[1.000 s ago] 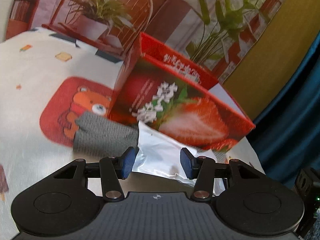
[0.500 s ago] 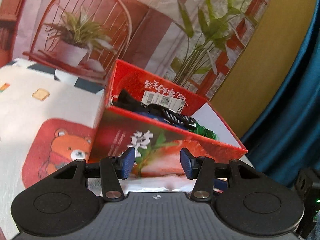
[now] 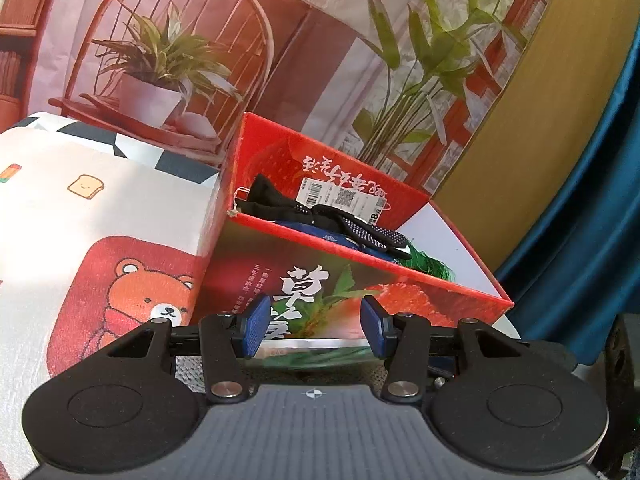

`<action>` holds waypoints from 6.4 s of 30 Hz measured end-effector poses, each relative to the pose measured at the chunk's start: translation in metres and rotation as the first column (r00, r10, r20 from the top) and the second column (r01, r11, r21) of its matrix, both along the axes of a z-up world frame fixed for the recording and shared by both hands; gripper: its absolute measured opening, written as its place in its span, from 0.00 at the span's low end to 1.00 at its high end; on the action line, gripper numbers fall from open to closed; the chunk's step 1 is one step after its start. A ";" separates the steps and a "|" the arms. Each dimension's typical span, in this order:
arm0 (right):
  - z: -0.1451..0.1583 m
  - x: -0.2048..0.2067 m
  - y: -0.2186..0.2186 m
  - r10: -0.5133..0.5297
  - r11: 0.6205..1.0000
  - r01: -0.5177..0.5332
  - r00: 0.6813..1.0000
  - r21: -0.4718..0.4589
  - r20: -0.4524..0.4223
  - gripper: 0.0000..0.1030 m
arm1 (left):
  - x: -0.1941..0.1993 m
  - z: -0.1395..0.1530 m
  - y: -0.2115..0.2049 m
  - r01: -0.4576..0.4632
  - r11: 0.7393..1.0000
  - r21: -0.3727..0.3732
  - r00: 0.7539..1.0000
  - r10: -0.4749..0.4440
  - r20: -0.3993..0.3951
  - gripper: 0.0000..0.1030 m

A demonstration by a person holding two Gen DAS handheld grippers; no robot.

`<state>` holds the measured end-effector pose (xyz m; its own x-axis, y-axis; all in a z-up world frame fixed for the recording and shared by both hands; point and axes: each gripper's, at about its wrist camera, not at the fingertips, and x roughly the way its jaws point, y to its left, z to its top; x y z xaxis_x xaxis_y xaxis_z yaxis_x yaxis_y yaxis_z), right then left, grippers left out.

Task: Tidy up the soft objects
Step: 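Lift the white cable packet with both grippers and carry it over the box, then lower the packet into the box and open both grippers, then move both grippers down to the grey knit towel, then close both grippers on the rolled grey knit towel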

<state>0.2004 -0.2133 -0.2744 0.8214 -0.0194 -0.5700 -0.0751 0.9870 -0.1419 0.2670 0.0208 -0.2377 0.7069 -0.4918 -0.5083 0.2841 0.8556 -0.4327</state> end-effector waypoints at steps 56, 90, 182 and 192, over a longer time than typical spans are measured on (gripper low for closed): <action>-0.030 -0.030 -0.069 -0.226 0.931 0.188 0.970 0.311 0.090 0.06 | 0.005 -0.028 -0.044 0.198 0.954 0.224 0.968 -0.226 0.107 0.24; 0.082 0.009 -0.103 -0.247 0.916 0.153 0.944 0.371 0.221 0.02 | 0.055 0.068 -0.068 0.140 0.964 0.226 0.970 -0.179 0.163 0.21; -0.055 -0.028 -0.066 -0.321 0.898 0.325 0.945 0.296 -0.063 0.58 | -0.020 -0.063 0.000 -0.138 0.938 0.318 0.989 0.148 -0.007 0.90; -0.056 -0.027 -0.064 -0.287 0.906 0.295 0.955 0.303 -0.072 0.46 | -0.024 -0.062 0.003 -0.136 0.946 0.293 0.990 0.137 0.014 0.61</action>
